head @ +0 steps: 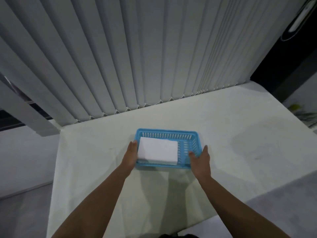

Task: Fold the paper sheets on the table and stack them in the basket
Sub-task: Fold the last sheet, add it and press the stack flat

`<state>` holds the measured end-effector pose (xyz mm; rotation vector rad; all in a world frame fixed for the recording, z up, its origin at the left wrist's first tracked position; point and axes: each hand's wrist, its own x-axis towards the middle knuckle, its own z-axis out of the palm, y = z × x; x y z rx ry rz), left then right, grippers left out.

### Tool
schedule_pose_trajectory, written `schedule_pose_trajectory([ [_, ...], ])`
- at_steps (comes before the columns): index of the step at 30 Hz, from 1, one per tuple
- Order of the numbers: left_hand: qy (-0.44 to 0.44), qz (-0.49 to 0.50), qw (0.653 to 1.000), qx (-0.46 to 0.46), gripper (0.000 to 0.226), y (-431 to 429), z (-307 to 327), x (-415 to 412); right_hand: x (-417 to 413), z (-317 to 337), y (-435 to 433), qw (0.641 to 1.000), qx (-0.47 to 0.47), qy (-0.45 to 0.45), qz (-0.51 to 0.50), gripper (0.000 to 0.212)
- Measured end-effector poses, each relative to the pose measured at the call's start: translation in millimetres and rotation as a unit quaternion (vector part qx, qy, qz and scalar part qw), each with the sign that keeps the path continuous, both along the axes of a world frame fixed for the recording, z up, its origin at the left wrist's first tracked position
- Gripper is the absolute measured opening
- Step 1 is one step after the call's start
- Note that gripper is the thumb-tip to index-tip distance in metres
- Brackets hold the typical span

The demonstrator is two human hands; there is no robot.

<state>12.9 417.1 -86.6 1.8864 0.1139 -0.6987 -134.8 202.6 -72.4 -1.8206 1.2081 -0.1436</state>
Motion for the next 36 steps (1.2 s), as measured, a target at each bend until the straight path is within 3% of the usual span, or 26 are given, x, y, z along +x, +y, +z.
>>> schedule_pose_trajectory([
  [8, -0.005, 0.026, 1.000, 0.010, 0.067, -10.6, -4.4, 2.5, 4.8, 2.6, 3.7, 0.997, 0.029, -0.038, -0.055, 0.041],
  [18, -0.021, 0.007, 1.000, -0.020, 0.071, -59.5, 8.1, 16.8, 5.8, 15.0, -37.4, 0.995, 0.005, -0.073, -0.073, 0.054],
  [24, -0.013, 0.017, 0.999, -0.037, 0.074, -132.8, 12.6, 21.0, 7.9, 28.1, -112.9, 0.996, -0.011, -0.077, -0.052, 0.042],
  [32, 0.001, 0.045, 0.996, -0.072, 0.079, -280.0, 25.3, 3.1, 9.8, 37.4, -272.2, 0.997, -0.036, -0.066, -0.009, 0.044],
  [36, 0.021, 0.065, 0.993, -0.094, 0.085, -351.7, -0.9, 9.8, 22.5, 40.2, -354.7, 0.997, -0.045, -0.057, 0.011, 0.045],
])
